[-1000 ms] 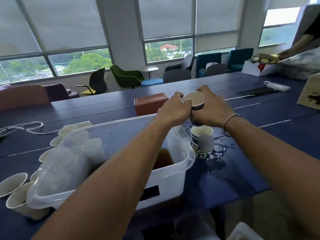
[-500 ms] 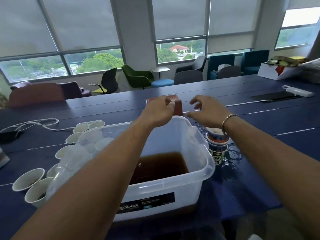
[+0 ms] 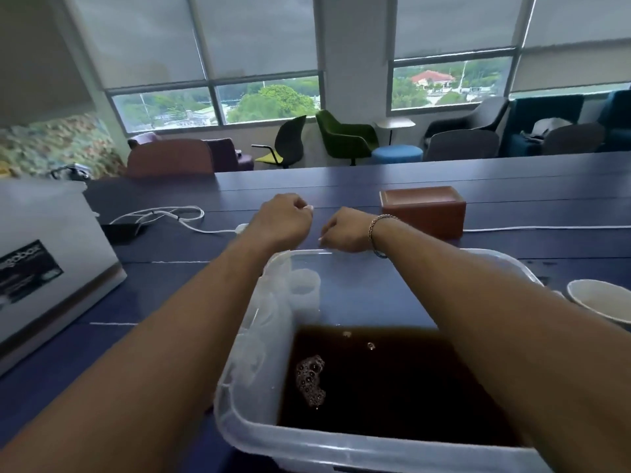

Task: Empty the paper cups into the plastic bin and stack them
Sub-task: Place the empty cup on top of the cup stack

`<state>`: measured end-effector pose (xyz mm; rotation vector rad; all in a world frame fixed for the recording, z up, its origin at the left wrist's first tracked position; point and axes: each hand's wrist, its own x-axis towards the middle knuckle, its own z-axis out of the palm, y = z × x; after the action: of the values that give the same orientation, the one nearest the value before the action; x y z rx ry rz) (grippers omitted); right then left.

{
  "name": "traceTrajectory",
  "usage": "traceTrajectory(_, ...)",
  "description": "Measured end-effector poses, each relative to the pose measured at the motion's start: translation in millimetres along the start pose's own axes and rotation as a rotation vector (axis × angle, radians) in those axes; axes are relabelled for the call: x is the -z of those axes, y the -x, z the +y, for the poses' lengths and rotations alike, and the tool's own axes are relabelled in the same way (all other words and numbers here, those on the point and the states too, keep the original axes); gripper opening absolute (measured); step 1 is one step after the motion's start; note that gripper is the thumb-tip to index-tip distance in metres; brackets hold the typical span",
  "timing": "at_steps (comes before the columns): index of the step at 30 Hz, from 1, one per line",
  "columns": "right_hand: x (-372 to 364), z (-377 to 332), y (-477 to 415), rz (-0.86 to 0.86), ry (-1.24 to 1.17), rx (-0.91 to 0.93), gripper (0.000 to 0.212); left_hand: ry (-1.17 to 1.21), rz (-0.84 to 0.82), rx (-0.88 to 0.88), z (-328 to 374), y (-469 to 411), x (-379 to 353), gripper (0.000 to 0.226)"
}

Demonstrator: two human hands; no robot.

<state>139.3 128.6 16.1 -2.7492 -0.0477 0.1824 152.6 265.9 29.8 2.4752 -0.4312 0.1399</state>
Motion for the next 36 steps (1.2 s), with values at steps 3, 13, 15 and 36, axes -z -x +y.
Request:
traceTrajectory(3, -6.4, -12.7, -25.6, -0.144, 0.102, -0.037, 0.023, 0.022, 0.005, 0.004, -10.3, -13.3, 2.4, 0.030)
traceTrajectory(13, -7.3, -13.6, -46.7, -0.468, 0.363, -0.057, 0.020, 0.050, -0.049, -0.058, -12.3, -30.2, -6.3, 0.028)
traceTrajectory(15, -6.9, -12.4, -44.9, -0.428, 0.380, -0.040, 0.017, 0.039, -0.062, -0.047, -12.0, -29.1, -7.2, 0.028)
traceTrajectory(36, 122.3, 29.9, 70.2, 0.132, -0.203, -0.105, 0.029, 0.194, -0.096, 0.024, 86.7, -11.1, -19.7, 0.036)
